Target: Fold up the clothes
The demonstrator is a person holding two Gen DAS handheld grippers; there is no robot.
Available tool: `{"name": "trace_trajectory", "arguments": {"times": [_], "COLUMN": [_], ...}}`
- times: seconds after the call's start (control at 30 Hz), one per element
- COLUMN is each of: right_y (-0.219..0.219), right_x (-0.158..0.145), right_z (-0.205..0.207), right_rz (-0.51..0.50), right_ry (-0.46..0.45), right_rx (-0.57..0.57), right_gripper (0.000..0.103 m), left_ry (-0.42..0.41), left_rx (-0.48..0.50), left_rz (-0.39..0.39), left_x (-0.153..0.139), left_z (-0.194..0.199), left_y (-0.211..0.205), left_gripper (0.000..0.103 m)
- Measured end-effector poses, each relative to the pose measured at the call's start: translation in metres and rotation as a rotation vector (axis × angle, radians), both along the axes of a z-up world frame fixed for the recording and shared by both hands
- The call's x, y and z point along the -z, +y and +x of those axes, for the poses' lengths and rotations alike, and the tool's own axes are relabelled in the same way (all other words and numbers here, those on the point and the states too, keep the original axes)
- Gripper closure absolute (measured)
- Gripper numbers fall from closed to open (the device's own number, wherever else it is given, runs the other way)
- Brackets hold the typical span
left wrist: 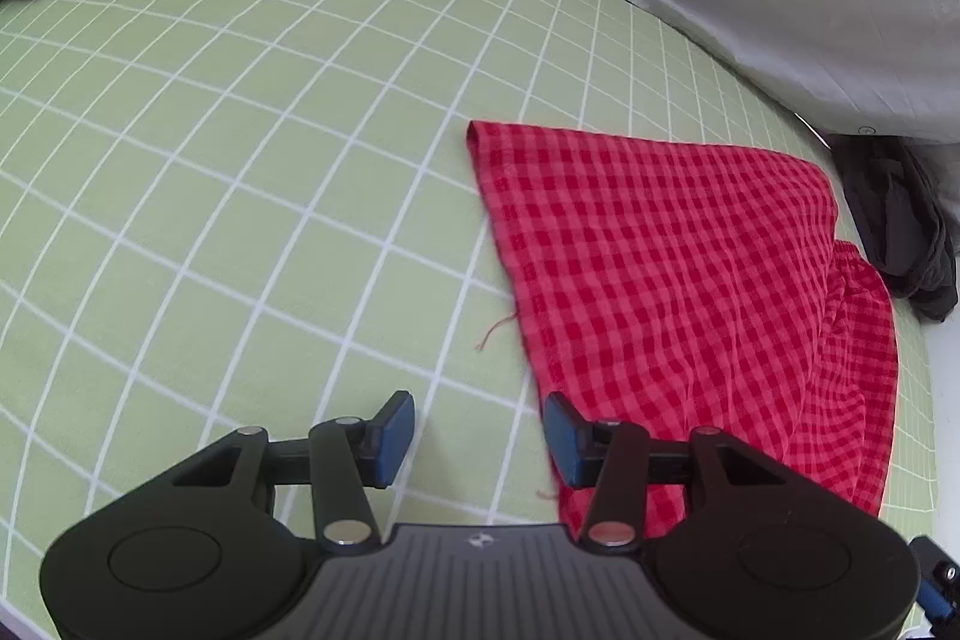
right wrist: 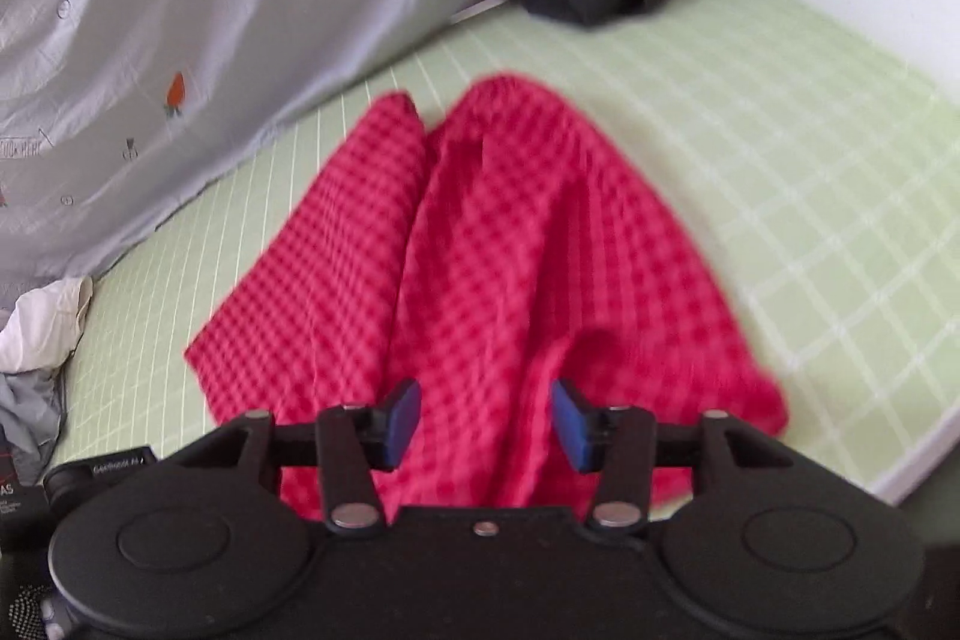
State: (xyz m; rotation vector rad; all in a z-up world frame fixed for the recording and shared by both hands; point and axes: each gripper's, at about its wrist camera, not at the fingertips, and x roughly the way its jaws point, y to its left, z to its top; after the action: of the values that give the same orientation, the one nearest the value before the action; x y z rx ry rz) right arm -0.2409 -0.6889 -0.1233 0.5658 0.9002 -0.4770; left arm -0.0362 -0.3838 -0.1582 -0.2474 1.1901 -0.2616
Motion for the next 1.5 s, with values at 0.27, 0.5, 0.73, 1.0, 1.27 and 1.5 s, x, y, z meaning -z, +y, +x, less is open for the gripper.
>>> {"name": "trace_trajectory", "arguments": {"times": [0.27,0.5,0.73,1.0,1.27,1.5], "right_y": [-0.034,-0.043,-0.039,-0.046,-0.05,-0.032], "right_x": [0.026,0.045,0.043,0.033,0.037,0.018], "right_z": [0.016,-0.002,-0.021,-0.04,-0.037,-0.067], "right_rz": [-0.18,-0.174,-0.186,-0.259,-0.222,-0.204], "right_ry": [0.14,0.219,0.215,0.185,0.162,0.14], "right_rx": [-0.028,-0.008,-0.108,-0.109,-0.233,-0.284], "right_gripper": [0.062,0.061,0.102,0.065,0.1,0.103], "left_ry": [-0.002,0.014,0.002,-0.01,-0.01,-0.009], "left_rx": [0.03,0.043,0.064,0.057,0.06,0.037], "left_rz": [0.011,0.04,0.062,0.078,0.086,0.095], "left_x": [-0.003,0.0,-0.002,-0.006,-0.011,-0.011], "left_z": [0.0,-0.009,-0.016,-0.03,-0.044,-0.048], "left_y": [-0.02,-0.023,-0.032,-0.039,-0.046,-0.046], "left_gripper": [0.054,0.054,0.053,0.053,0.053,0.053]}}
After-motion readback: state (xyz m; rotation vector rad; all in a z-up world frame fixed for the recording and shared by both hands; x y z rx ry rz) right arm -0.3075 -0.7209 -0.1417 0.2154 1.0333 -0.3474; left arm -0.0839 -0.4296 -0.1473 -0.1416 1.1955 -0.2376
